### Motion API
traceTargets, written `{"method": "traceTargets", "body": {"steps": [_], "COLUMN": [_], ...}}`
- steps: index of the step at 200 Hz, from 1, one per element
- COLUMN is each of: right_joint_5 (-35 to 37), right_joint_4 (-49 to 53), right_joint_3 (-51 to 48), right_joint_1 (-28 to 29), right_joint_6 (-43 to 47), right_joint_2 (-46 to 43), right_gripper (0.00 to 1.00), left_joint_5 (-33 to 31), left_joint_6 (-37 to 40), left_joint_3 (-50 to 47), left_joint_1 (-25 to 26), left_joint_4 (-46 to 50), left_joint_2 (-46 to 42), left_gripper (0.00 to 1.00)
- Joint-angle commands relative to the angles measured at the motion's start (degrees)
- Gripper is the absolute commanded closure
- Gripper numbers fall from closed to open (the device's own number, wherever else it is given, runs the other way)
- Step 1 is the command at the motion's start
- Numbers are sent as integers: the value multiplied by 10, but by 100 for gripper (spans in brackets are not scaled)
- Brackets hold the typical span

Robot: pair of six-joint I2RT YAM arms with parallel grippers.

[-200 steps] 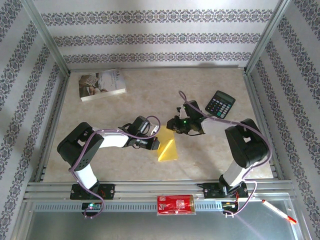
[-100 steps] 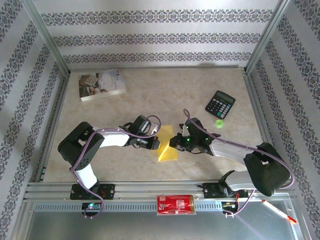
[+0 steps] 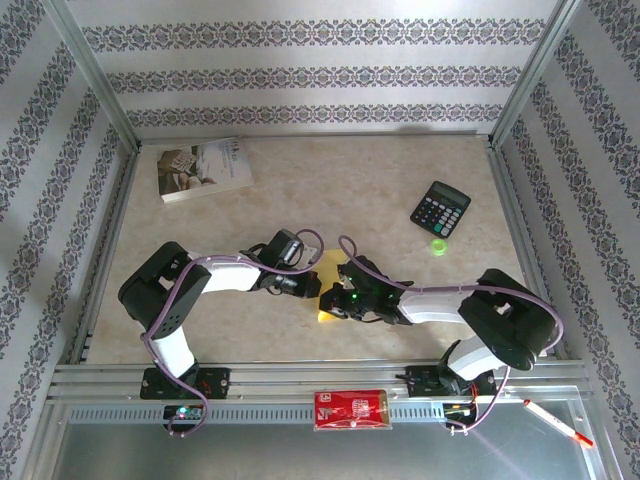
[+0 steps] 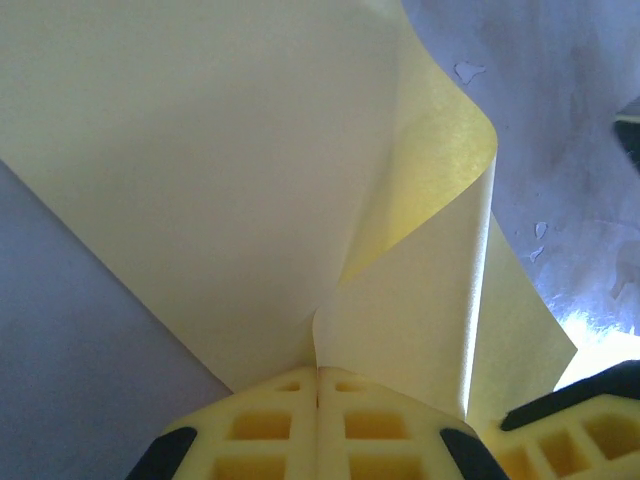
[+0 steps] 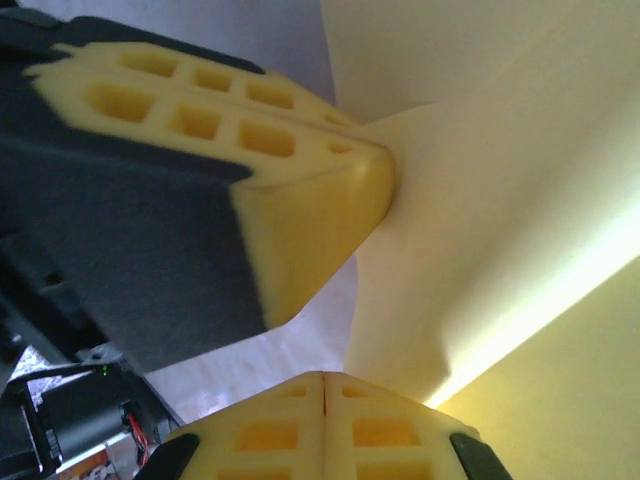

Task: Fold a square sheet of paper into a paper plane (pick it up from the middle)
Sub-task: Fold the triangle a second time at the center of the table.

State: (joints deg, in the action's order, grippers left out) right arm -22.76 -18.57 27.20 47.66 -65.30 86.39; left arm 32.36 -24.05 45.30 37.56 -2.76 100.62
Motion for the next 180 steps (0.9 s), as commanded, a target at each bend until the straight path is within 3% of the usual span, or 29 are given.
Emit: {"method": "traceTargets", "body": {"steps": [1, 87, 180], "right_joint_5": [12, 16, 13], "right_joint_4": [-38, -54, -54], "right_joint_3": [11, -9, -29], "right_joint_1": [8, 9, 8], "right_joint_6": [-13, -13, -10], "right_joint_2": [18, 55, 25], "right_gripper": [97, 97, 97], "left_joint_5": [-77, -83, -82], "left_joint_6": [5, 8, 6], "left_joint_3": [-22, -21, -12], "left_joint_1": [6, 6, 6], "left_joint_4": [75, 79, 80], "left_joint_2": [45, 43, 45], "left_gripper": [100, 100, 100]}}
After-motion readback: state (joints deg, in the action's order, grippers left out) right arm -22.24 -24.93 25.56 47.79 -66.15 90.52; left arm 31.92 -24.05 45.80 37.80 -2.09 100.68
